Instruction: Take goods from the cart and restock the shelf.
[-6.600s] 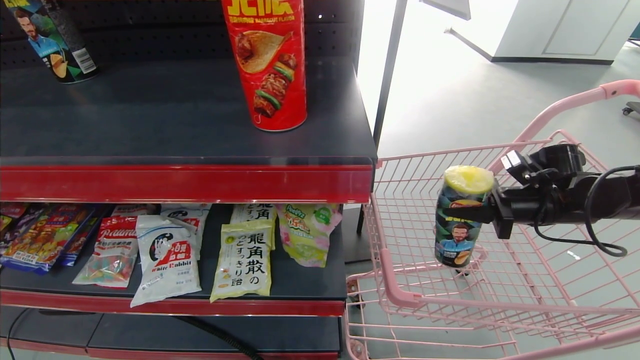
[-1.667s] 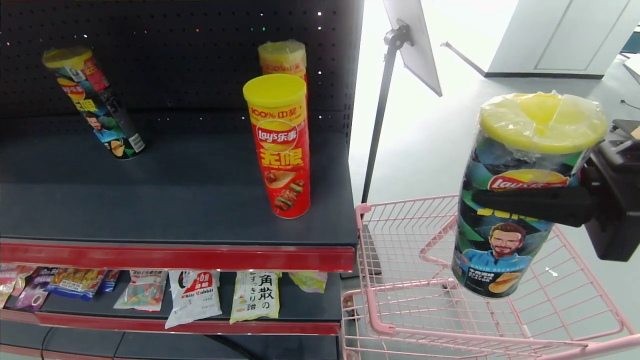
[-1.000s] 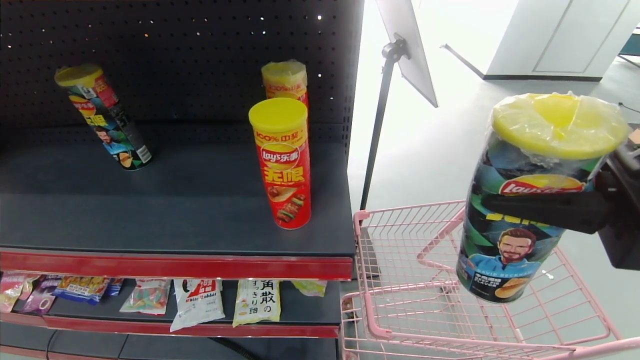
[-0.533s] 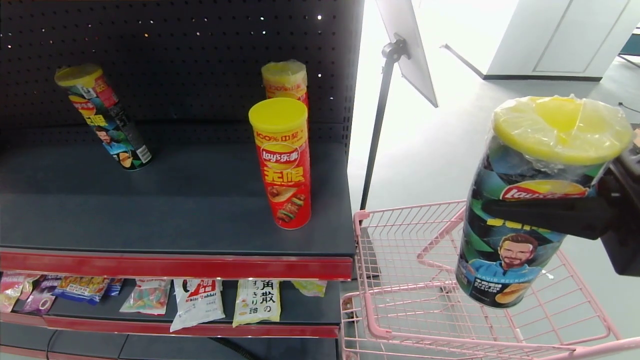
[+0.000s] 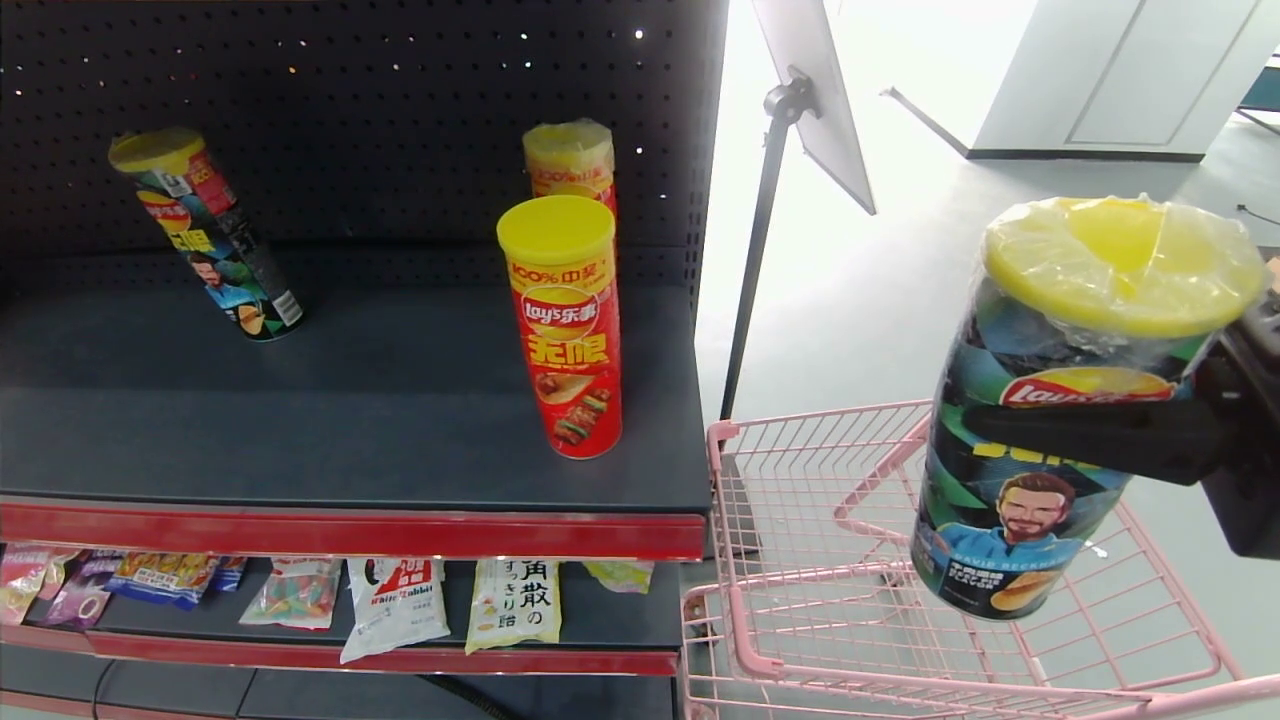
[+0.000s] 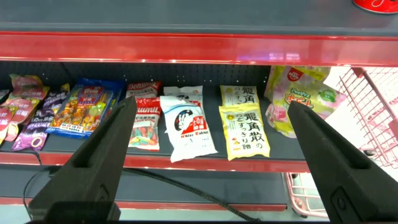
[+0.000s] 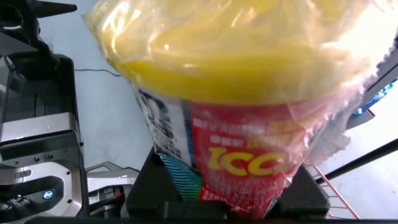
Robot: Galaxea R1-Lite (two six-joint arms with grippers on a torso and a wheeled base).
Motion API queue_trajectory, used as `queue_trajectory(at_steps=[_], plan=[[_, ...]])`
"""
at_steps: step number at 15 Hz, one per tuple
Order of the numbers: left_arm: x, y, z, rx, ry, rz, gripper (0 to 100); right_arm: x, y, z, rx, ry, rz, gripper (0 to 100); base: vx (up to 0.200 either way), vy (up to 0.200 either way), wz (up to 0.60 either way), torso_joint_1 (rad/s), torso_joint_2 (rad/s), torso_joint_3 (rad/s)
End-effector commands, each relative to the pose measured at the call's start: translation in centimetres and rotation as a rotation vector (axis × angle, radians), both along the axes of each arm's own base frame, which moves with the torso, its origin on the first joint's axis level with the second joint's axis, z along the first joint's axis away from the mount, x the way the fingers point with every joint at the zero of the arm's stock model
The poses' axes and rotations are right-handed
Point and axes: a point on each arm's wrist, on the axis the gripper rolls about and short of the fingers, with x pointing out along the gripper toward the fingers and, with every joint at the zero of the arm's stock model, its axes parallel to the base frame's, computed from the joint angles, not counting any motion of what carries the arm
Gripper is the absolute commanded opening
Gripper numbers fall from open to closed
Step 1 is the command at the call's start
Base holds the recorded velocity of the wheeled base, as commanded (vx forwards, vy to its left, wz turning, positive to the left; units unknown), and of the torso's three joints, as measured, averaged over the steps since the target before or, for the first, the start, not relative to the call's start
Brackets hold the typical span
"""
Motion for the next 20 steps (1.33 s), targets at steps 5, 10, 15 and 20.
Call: queue_trajectory(at_steps=[5,10,15,20], plan=[[-0.01,0.0,0.04,0.0,0.0,0.001,100,-0.27,-0.11,0.14,0.004,-0.008,0.002,0,0.0,0.0,0.0,0.0,0.0,0.0],[-0.01,0.0,0.04,0.0,0.0,0.001,100,-0.34,-0.17,0.24,0.006,-0.011,0.0,0,0.0,0.0,0.0,0.0,0.0,0.0],[0.01,0.0,0.0,-0.002,0.001,0.001,100,-0.74,-0.1,0.38,0.01,-0.019,0.012,0,0.0,0.16,0.0,-0.002,0.0,0.003],[-0.01,0.0,0.04,-0.005,0.0,0.001,100,-1.07,0.41,0.35,0.003,-0.021,0.017,0,0.0,0.2,0.0,0.008,0.0,0.005]])
